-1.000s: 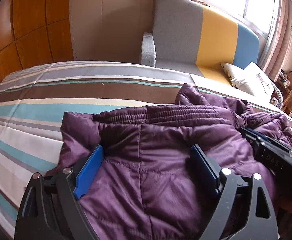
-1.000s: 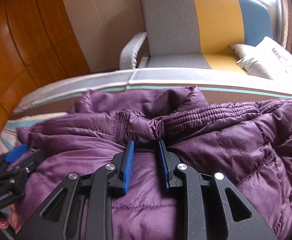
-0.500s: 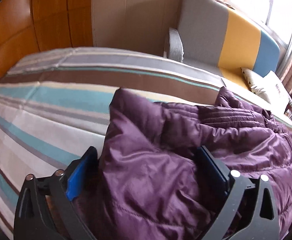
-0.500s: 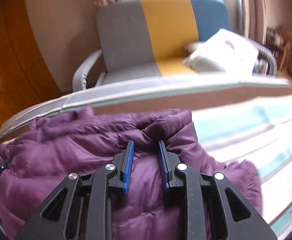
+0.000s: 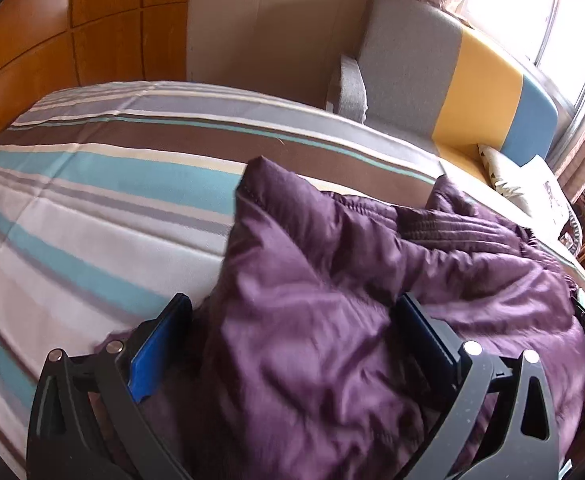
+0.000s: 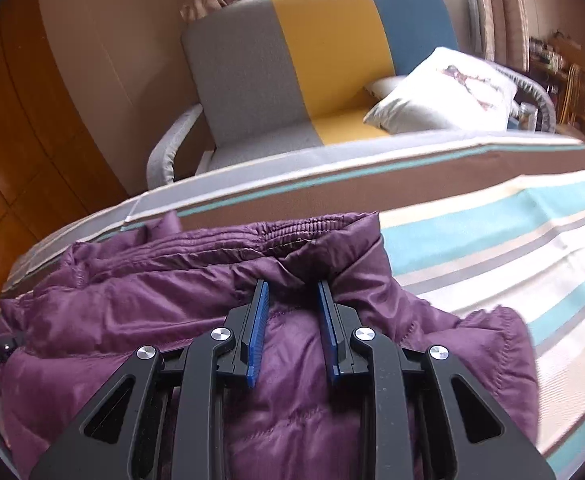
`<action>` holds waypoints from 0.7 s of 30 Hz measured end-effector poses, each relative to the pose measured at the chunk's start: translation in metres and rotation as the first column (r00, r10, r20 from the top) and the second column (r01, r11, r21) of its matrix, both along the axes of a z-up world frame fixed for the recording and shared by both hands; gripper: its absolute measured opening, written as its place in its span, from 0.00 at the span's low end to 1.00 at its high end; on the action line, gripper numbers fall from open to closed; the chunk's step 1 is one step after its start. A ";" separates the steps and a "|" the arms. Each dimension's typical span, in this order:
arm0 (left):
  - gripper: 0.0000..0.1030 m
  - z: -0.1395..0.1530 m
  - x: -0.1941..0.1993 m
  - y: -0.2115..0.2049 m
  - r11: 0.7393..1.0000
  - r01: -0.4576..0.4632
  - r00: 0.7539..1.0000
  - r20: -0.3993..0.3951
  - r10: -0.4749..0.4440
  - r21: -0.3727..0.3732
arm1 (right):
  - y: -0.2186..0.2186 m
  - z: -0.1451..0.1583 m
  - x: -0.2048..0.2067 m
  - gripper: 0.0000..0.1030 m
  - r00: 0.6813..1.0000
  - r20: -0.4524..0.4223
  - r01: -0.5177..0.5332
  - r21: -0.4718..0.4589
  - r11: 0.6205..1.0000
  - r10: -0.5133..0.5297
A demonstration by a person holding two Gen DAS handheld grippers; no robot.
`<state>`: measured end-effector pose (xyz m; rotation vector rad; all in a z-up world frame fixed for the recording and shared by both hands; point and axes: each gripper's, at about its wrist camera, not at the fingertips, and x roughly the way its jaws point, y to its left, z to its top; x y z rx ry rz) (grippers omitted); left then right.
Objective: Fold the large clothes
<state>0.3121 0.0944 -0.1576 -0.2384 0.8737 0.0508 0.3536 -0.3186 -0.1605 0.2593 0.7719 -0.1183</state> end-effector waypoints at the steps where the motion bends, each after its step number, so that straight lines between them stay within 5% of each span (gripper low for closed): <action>1: 0.98 0.003 -0.006 0.001 1.000 -0.006 1.000 0.007 0.006 -0.008 | 0.005 0.004 -0.004 0.24 1.000 0.005 -0.002 -0.014 1.000 0.002; 8: 0.98 0.013 -0.059 0.013 0.999 -0.054 0.996 0.066 0.054 0.000 | 0.041 0.022 -0.036 0.24 0.997 0.037 -0.066 -0.031 0.997 0.067; 21: 0.98 -0.017 -0.115 0.028 0.994 -0.083 0.996 0.024 0.085 -0.070 | 0.096 0.032 -0.091 0.24 0.985 0.067 -0.158 -0.040 0.987 0.161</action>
